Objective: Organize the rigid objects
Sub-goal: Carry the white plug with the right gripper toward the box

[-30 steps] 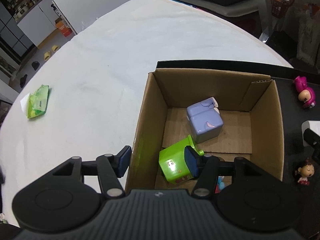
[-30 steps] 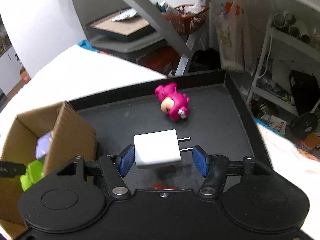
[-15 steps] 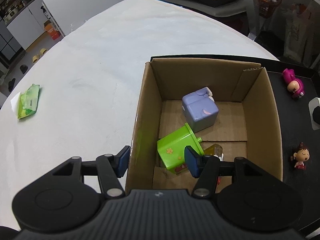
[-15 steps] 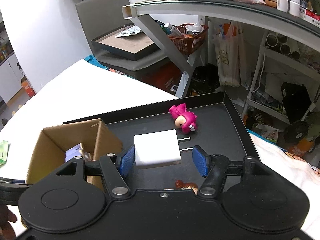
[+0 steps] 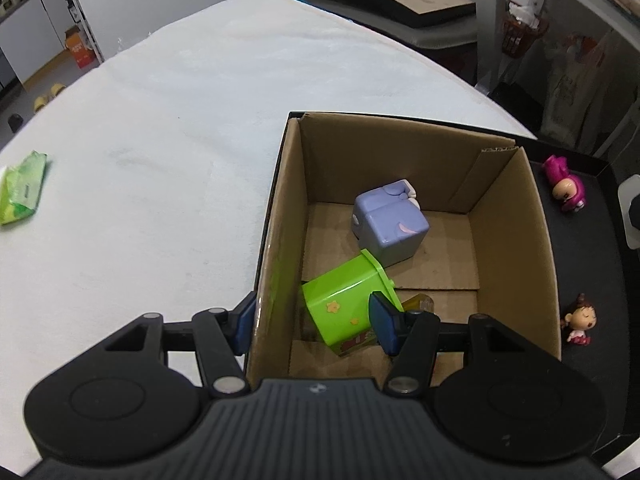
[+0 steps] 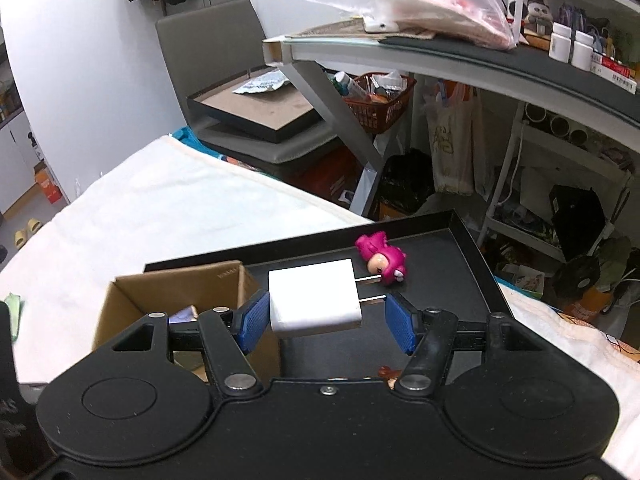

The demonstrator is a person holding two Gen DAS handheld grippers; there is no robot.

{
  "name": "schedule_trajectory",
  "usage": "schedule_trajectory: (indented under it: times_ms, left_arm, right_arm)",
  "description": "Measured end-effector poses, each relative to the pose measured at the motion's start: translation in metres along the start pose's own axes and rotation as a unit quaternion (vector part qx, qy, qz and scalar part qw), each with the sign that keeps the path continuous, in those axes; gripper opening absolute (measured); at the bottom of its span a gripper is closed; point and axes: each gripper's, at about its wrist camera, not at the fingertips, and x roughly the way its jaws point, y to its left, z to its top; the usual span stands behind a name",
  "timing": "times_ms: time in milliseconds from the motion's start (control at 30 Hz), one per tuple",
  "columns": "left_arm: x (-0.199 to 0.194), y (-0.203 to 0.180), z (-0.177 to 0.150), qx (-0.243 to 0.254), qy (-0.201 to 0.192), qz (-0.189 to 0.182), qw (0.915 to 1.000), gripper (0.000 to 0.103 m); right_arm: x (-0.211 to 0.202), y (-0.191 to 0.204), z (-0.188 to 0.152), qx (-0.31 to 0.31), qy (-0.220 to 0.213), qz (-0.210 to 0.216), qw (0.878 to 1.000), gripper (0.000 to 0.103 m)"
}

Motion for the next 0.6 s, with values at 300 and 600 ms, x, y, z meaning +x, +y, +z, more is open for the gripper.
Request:
schedule_trajectory:
  times_ms: [300,600]
  left_arm:
    - [0.002,0.013,-0.003,-0.029,-0.024,-0.036,0.9986,0.056]
    - [0.004,0.035,-0.001,-0.081,-0.029,-0.039,0.9955,0.019]
  right_arm:
    - [-0.01,0.038,0.001,-0.039,-0.012,-0.008,0.999,0.061]
    - [-0.009,0.07,-0.007,-0.075,-0.004,0.005,0.997,0.061]
